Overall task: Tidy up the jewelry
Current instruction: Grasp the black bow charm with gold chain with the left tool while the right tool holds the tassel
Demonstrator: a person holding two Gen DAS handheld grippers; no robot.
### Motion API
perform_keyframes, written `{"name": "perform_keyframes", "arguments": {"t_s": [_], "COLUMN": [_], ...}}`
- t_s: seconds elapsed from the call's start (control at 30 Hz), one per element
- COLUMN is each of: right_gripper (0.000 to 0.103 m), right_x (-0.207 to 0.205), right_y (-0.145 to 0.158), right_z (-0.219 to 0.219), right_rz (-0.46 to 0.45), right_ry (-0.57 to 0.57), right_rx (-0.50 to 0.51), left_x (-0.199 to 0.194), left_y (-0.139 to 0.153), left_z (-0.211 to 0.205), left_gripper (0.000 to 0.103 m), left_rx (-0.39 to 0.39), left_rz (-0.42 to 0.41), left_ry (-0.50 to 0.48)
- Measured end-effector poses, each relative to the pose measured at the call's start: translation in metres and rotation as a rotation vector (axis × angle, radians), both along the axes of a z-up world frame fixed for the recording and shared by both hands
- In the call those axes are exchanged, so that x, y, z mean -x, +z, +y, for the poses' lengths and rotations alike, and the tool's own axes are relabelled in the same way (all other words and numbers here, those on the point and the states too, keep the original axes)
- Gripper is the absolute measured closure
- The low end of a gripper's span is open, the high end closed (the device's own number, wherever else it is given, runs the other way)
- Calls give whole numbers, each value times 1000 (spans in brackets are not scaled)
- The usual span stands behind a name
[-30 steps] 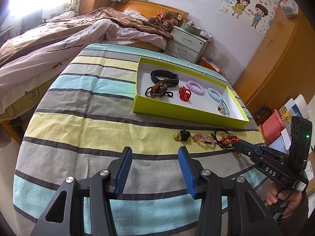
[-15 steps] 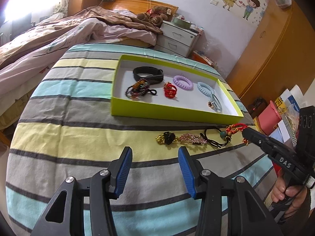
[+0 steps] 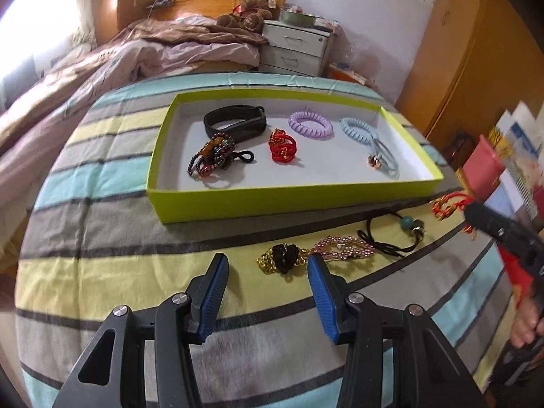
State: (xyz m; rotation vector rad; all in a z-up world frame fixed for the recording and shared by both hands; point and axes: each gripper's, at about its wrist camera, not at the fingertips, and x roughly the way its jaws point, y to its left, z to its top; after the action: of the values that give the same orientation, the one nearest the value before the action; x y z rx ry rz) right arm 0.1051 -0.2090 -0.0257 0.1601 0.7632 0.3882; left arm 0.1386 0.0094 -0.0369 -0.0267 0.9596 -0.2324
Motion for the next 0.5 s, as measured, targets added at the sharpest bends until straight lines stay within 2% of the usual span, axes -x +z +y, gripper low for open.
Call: {"name": "perform_keyframes", "arguments": {"t_s": [0.17,0.37,0.5], "right_gripper": [93,93,93], "right_x": [0,1,1], "right_y": [0,1,1], "right_z": [1,-2,-2], "right_rz": [-1,-6,-8], "right_ry": [7,4,4], "right_rx": [-3,-12,-12], "left_x": [-8,-12,-11], "left_y": [-1,-5,-5], "left_z": [-9,-12,-12], "left_gripper": [55,55,55], "left_rx": [-65,-121,-118], "left_rz": [-8,-29,-30], "left_ry": [-41,-42,-36]}}
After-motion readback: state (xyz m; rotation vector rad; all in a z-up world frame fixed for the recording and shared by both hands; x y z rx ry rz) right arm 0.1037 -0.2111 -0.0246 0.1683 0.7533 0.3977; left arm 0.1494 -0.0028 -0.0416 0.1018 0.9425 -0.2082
